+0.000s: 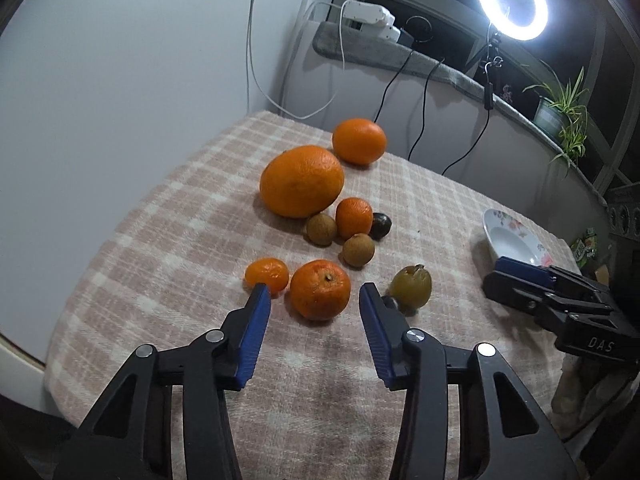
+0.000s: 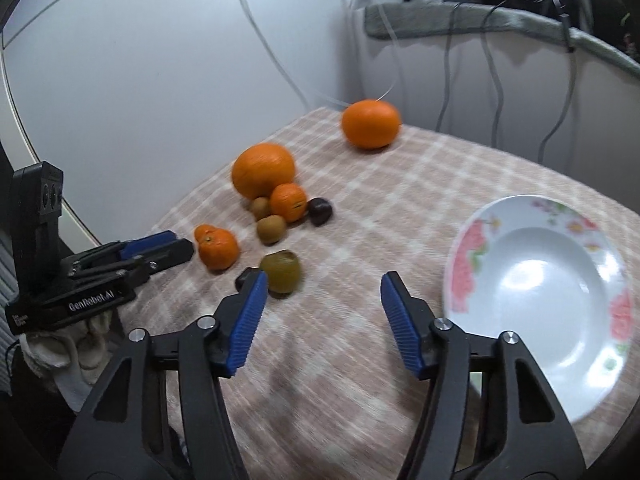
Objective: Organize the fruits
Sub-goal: 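Grasp a tangerine with the left tool while the right tool grasps a brown kiwi, then carry the tangerine with the left tool while the right tool carries the kiwi over the plate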
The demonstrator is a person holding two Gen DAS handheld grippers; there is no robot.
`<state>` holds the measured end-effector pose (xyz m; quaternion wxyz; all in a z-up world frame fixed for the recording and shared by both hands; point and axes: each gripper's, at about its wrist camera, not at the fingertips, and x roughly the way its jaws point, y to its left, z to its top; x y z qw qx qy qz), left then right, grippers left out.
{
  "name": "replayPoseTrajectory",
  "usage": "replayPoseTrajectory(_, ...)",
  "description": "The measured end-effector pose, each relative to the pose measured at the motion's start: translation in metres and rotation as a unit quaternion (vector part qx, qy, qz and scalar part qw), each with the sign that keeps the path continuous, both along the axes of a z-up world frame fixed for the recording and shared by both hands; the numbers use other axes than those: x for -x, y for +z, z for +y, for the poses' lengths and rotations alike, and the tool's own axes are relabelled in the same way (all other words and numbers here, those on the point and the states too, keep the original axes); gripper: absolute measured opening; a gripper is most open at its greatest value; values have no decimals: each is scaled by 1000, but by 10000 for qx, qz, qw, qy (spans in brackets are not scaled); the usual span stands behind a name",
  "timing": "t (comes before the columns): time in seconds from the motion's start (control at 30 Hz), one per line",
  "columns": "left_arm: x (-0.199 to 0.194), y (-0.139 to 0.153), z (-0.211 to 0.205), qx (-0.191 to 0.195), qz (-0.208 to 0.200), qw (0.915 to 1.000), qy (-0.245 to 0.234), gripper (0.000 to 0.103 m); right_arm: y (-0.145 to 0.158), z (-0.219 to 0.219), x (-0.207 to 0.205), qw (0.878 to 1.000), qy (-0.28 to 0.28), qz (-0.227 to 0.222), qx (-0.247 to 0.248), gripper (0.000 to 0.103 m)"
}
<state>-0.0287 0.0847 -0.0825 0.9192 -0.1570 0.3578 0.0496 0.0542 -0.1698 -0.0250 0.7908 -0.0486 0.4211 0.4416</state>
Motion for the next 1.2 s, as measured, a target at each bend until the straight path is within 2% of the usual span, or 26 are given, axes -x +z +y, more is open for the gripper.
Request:
replayPoseTrajectory(0.23, -7, -9, 0, -26, 100, 9999, -24, 44, -18, 27, -8, 9985, 227, 502, 7, 54)
replayPoseTrajectory(0.47, -12, -13, 0, -110, 154, 9998, -20, 43, -25, 47, -8, 9971, 438, 612, 60, 47)
replayPoseTrajectory(0.7, -16, -14, -4, -209, 160, 9996, -54, 43, -33, 55, -12, 9956, 502, 787, 83, 46)
replayPoseTrajectory(0.87, -18, -16, -7, -199, 187, 9996, -108, 43, -36, 57, -12, 9943, 565, 907, 58, 38)
replayPoseTrajectory(1.0, -22, -20, -7, -154, 249, 9995, -136, 37, -37, 56, -14, 9936, 559, 983, 5, 36)
replayPoseTrajectory(1.2, -21, -21, -7, -158, 206, 9996, -147, 36, -38, 56, -14, 9932, 575, 1013, -42, 32)
